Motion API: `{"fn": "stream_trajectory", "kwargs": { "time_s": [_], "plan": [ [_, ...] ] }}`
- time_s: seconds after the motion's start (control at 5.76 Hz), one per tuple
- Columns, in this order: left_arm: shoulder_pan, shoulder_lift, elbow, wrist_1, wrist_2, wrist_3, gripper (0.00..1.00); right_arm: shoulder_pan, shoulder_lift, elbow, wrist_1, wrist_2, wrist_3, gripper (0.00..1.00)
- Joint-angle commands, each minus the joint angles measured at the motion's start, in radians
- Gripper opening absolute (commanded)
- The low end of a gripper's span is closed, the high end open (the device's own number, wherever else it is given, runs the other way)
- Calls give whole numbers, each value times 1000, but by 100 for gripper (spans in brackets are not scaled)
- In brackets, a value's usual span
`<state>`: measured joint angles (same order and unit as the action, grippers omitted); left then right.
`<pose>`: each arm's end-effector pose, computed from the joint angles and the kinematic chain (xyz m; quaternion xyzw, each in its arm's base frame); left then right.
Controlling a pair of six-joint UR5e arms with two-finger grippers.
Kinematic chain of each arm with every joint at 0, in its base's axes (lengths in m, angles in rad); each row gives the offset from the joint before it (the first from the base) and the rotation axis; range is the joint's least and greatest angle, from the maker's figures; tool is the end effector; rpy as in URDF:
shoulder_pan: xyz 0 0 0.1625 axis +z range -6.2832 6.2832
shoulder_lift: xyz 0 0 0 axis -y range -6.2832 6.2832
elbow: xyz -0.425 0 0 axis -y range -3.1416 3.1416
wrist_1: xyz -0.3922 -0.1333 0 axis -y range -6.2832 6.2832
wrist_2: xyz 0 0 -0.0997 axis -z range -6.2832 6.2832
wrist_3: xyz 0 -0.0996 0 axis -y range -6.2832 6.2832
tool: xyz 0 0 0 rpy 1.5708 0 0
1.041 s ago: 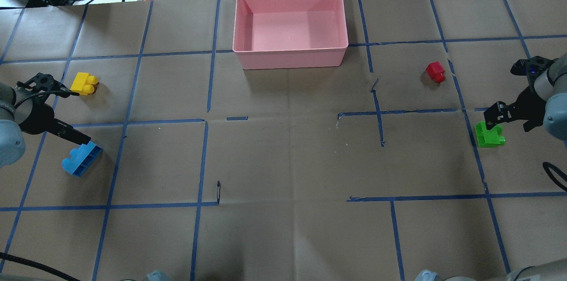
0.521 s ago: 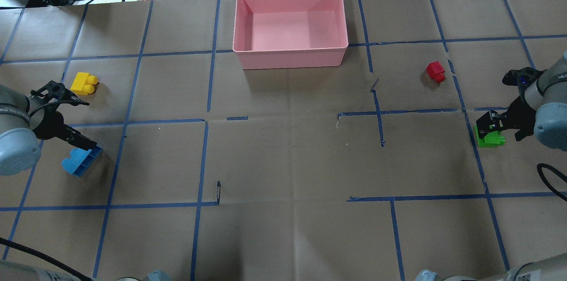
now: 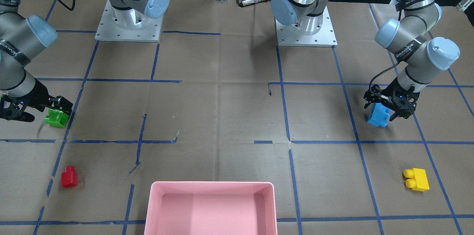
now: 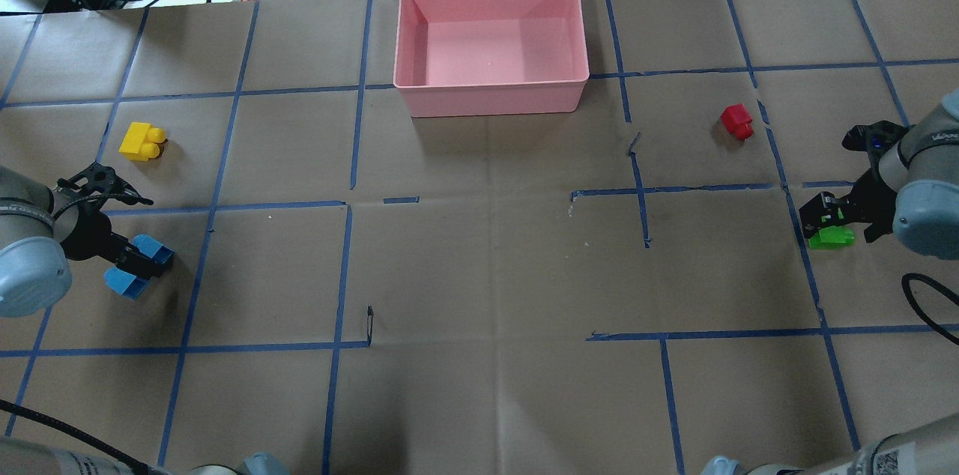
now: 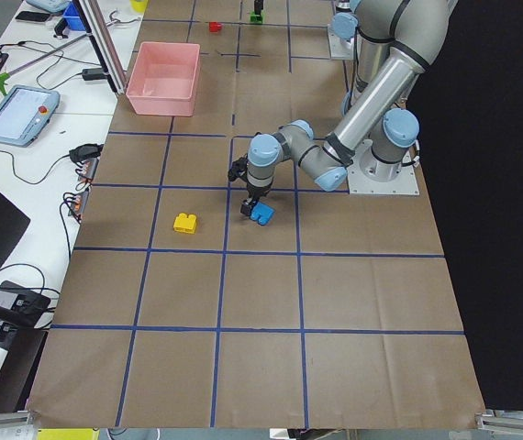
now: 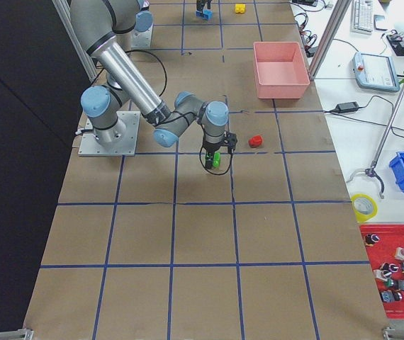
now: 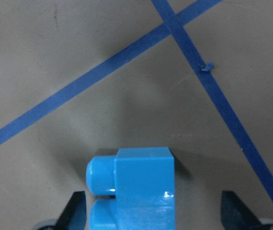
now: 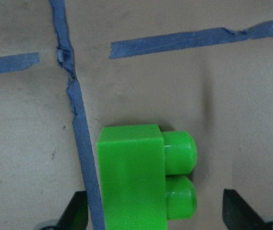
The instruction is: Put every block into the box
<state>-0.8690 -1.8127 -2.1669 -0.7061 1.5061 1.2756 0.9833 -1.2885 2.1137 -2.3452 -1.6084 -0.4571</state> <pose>0.1944 -0.4465 0.1869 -0.2832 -0.9584 0.0343 0.0066 -0.1577 -0.4705 0.1781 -0.0646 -0.9974 -0.0314 0.0036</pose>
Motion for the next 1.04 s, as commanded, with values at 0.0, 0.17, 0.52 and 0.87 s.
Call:
{"fn": "stream_trajectory", "kwargs": {
  "time_s": [0.0, 0.17, 0.52, 0.87],
  "plan": [
    [4, -8, 1, 5, -3, 25, 99, 0, 5, 0, -2, -1, 5, 99],
    [4, -19, 1, 2, 0, 28, 99, 0, 8, 2, -9, 5, 6, 99],
    [4, -22, 2, 2, 0, 71, 99, 0, 21, 2, -17, -2, -3, 69],
    [4, -25, 2, 2, 2, 94, 93, 2, 3, -9, 28, -52, -5, 24]
  ]
}}
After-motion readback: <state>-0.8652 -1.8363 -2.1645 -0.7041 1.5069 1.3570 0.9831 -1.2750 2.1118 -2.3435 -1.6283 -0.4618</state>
